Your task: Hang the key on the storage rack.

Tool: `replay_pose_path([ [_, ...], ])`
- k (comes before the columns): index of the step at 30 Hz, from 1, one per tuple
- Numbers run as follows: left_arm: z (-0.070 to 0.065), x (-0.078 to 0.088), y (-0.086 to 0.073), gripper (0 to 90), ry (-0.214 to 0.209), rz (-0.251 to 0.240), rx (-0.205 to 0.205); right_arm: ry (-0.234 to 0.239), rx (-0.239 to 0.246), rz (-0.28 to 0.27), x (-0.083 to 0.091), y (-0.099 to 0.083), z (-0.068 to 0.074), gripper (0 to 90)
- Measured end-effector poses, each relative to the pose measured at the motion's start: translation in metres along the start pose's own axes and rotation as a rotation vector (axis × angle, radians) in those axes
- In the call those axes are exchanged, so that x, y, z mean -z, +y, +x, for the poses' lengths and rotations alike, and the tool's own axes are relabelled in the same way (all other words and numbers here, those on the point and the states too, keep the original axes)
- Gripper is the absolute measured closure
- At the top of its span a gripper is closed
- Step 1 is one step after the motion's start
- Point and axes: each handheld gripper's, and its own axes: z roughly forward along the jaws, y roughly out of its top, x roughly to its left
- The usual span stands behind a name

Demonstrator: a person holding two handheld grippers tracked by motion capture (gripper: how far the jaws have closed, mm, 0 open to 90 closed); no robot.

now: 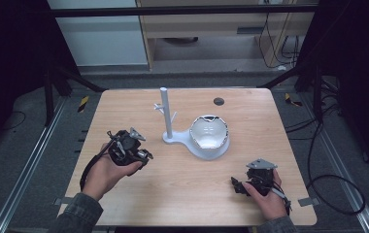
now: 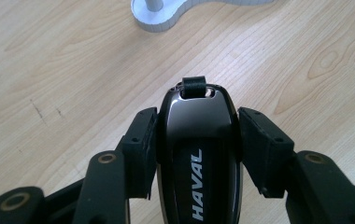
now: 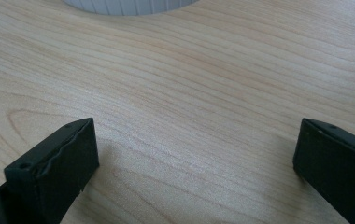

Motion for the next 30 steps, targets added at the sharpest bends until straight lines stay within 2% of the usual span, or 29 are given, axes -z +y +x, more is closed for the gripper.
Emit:
replay_pose_path([
  [11, 0.0, 0.013, 0.012, 49.2, 0.006, -0.015, -0.02, 0.0, 0.0, 0.0, 0.0, 0.0, 0.0, 0.5],
  [23, 0.003, 0.027, 0.02, 49.2, 0.02, -0.035, -0.021, 0.0, -0.001, 0.0, 0.0, 0.0, 0.0, 0.5],
  [30, 0.009, 0.043, 0.029, 49.2, 0.033, -0.074, -0.013, 0.0, 0.0, 0.0, 0.0, 0.0, 0.0, 0.5],
])
